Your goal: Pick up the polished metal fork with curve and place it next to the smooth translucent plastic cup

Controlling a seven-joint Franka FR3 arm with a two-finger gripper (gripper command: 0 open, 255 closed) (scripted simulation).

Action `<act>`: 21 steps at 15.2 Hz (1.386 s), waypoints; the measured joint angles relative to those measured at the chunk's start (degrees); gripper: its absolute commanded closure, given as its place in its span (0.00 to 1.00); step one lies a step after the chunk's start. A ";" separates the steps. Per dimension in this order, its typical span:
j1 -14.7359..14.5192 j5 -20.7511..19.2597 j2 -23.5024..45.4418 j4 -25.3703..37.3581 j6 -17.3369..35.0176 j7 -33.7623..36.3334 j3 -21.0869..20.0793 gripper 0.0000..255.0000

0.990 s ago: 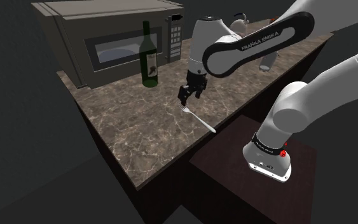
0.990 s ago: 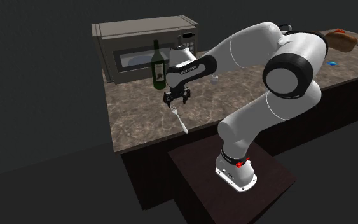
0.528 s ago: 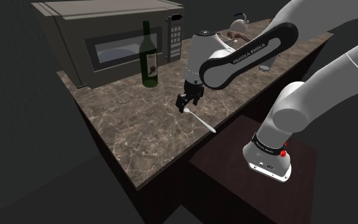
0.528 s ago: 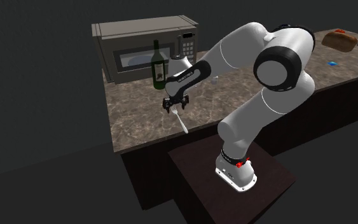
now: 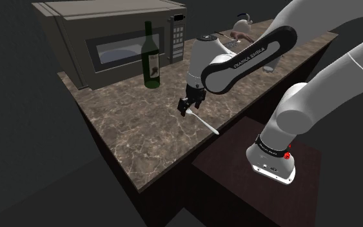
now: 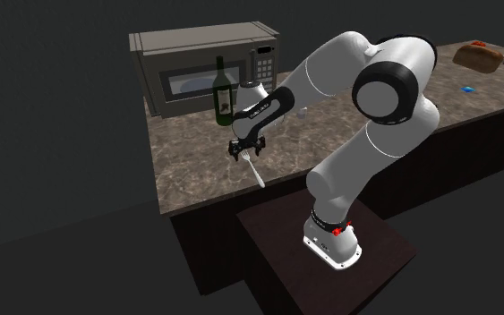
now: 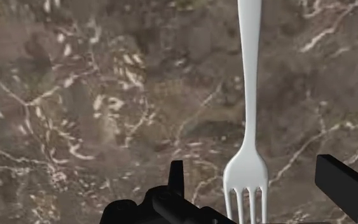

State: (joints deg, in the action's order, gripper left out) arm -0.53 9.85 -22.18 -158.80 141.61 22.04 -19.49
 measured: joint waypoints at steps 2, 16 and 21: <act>0.03 -0.04 -0.10 0.05 -0.06 0.01 0.04 1.00; -0.28 0.04 -2.67 1.51 -4.11 -0.24 0.73 1.00; -0.54 0.10 -5.88 3.29 -9.09 -0.54 1.51 1.00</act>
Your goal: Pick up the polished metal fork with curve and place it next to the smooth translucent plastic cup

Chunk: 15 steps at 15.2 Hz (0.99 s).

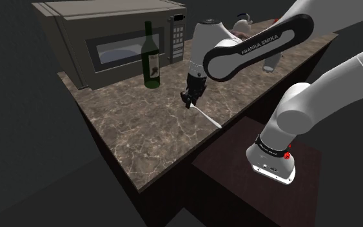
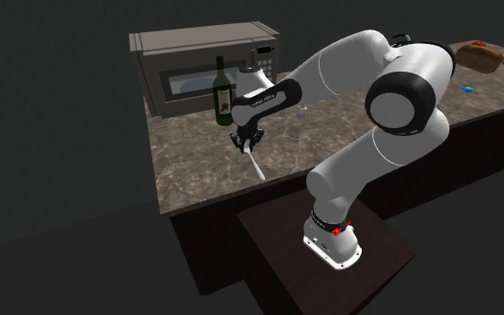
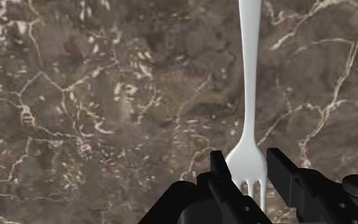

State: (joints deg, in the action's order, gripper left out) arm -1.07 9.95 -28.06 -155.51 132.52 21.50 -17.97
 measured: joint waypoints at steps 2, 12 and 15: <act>0.00 -0.08 -0.96 0.82 -1.79 -0.13 0.32 1.00; -0.04 -0.57 -5.01 6.08 -11.07 -0.20 1.58 1.00; 0.02 -0.78 -5.85 7.86 -13.68 -0.23 1.96 1.00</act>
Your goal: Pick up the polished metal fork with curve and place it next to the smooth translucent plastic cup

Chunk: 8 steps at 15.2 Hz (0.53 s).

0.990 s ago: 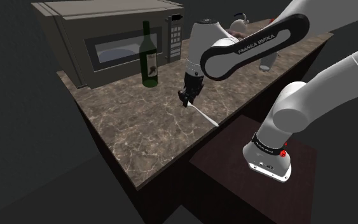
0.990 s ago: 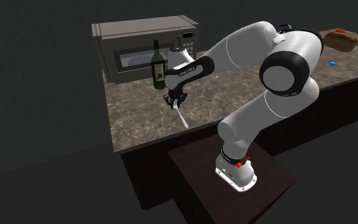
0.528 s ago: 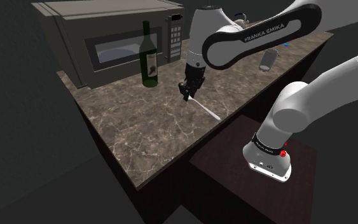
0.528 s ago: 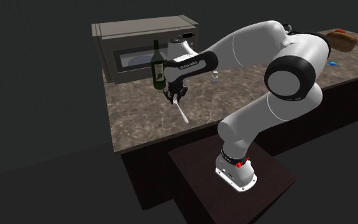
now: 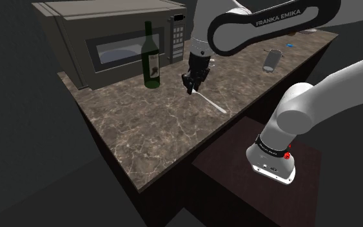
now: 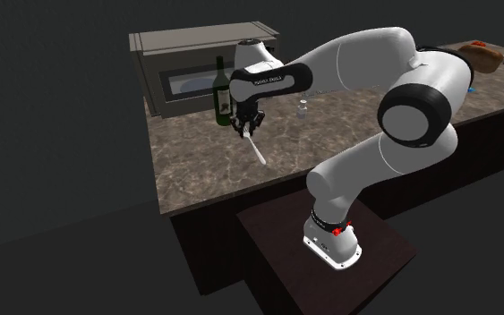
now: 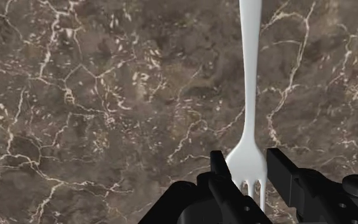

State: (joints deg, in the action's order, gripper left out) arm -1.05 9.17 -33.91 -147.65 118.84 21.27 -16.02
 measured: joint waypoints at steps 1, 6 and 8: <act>0.04 -0.09 -0.17 0.63 -0.80 -0.02 0.12 1.00; 0.28 -0.54 -0.69 4.18 -4.87 -0.04 0.68 1.00; 0.27 -0.63 -1.40 5.17 -6.58 -0.12 0.97 1.00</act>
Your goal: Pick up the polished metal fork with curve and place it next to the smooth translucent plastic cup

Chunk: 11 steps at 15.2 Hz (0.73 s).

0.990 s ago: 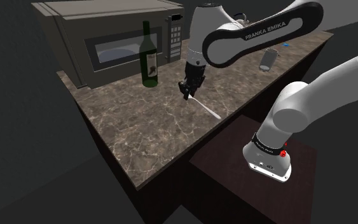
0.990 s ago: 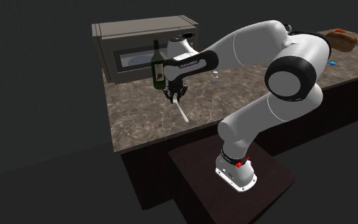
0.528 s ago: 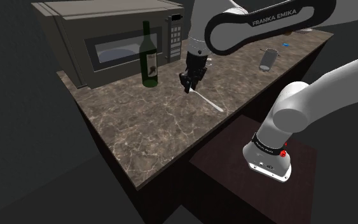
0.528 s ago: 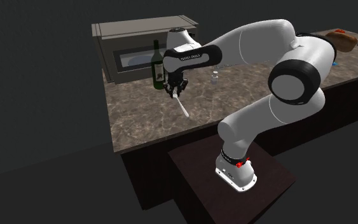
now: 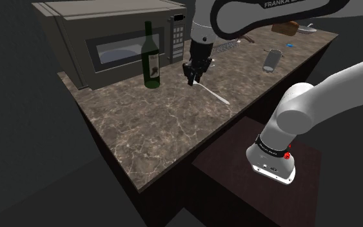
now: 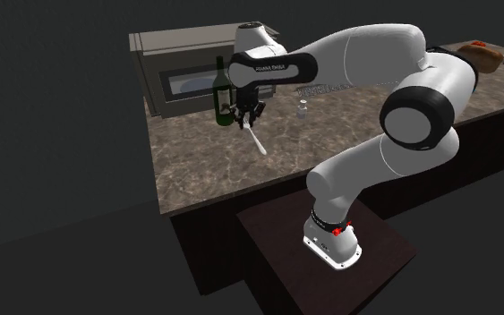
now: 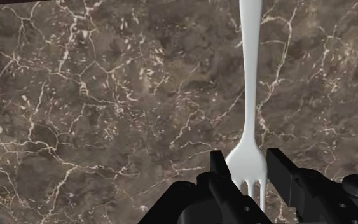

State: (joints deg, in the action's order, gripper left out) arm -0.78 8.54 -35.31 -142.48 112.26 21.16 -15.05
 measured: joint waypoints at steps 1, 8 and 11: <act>0.00 -0.04 -0.09 0.68 -0.77 0.09 0.03 1.00; 0.24 -0.55 -0.37 5.78 -6.15 0.18 0.64 1.00; 1.23 -1.70 -1.21 5.48 -6.91 -2.64 3.17 1.00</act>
State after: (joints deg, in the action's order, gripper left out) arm 0.46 6.84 -36.53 -137.00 105.35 18.51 -11.88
